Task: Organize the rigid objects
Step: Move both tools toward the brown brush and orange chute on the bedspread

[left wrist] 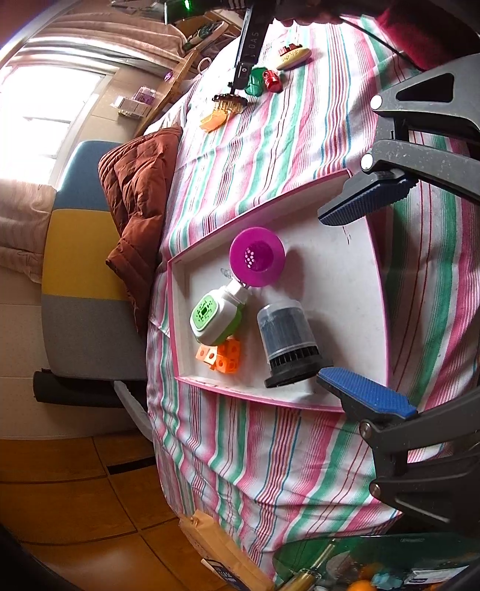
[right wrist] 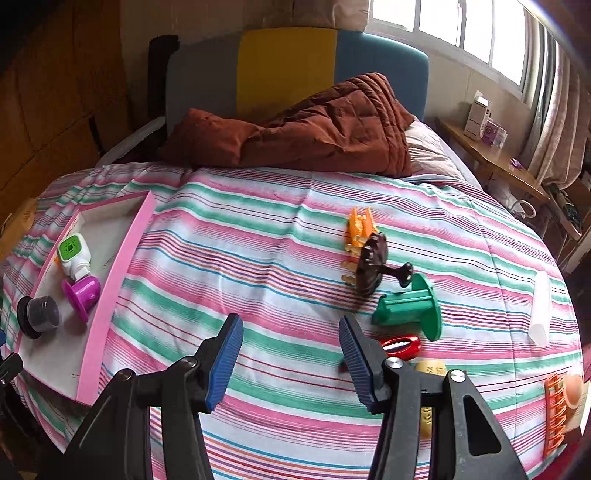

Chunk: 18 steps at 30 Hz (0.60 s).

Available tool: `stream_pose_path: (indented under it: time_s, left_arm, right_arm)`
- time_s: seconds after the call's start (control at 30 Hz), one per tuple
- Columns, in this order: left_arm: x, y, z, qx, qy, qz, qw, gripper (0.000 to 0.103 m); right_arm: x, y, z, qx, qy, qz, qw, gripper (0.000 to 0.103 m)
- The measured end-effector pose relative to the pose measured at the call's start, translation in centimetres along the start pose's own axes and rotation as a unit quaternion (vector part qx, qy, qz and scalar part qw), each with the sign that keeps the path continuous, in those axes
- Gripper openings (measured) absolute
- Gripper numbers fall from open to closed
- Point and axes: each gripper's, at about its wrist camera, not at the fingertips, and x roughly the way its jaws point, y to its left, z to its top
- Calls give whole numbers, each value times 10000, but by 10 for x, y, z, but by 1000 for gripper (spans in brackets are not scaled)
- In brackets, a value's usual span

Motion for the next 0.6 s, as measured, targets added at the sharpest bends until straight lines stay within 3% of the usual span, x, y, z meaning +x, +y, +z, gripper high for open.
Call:
stream_pose_path:
  time_s: [0.3,0.4,0.5,0.6]
  left_arm:
    - [4,-22,10,229,-27,-58,9997,80]
    - [8,-32,14,315,-12,-126,9994,80]
    - [11,-47,17,440,-1,-231,9988,80]
    - [15,-64,19,594,22,-357,9976,80]
  right_arm:
    - [6,-83,12,846,-265,-645,9940,55]
    - [15,-115,4,1604,-27,-882,9831,55]
    - [12,-142,-1,2281,-77,-710,9710,56]
    - [14,-152,-7,2558,66,-733,9639,56]
